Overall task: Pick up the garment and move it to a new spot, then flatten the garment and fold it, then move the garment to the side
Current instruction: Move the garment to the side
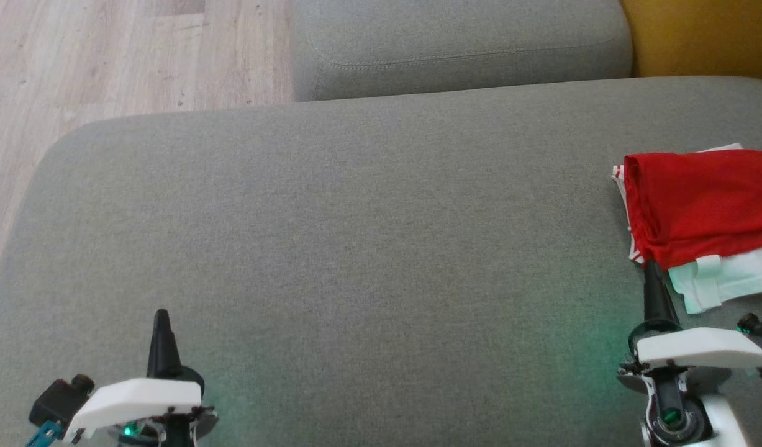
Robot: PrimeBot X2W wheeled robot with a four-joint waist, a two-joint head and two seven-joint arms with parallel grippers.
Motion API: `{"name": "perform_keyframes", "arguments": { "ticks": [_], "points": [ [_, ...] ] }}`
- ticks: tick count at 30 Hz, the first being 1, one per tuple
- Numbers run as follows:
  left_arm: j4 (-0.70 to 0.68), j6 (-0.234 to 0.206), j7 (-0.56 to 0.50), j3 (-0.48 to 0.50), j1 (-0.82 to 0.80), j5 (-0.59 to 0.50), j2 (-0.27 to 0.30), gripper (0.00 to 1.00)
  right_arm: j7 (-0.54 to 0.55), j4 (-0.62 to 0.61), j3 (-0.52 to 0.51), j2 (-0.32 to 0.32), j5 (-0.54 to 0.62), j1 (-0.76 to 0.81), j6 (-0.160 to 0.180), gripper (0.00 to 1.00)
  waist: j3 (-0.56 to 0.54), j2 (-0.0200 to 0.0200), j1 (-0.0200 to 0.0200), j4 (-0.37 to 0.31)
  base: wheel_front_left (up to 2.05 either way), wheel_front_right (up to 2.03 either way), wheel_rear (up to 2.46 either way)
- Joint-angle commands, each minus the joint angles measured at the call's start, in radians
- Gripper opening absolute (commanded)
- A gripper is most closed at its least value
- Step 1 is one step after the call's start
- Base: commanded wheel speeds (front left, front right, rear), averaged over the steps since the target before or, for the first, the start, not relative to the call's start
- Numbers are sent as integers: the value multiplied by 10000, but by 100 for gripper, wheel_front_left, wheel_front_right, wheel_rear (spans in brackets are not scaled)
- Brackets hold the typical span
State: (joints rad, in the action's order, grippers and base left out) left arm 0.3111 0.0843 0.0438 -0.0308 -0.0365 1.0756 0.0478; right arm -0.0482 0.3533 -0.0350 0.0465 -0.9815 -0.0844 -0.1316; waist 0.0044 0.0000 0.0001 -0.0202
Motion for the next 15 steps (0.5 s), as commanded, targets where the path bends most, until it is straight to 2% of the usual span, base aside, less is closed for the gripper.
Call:
{"name": "perform_keyframes", "arguments": {
  "ticks": [1,15],
  "points": [
    [-382,78,-79,322,-510,292,17,0,119,-420,69,54,-364,-333,6,0,0,0,-1,7,0,0,0],
    [-452,177,-462,611,-563,1585,18,0,497,-591,-144,57,-1886,-307,7,0,-3,0,-1,57,0,0,0]
  ]
}}
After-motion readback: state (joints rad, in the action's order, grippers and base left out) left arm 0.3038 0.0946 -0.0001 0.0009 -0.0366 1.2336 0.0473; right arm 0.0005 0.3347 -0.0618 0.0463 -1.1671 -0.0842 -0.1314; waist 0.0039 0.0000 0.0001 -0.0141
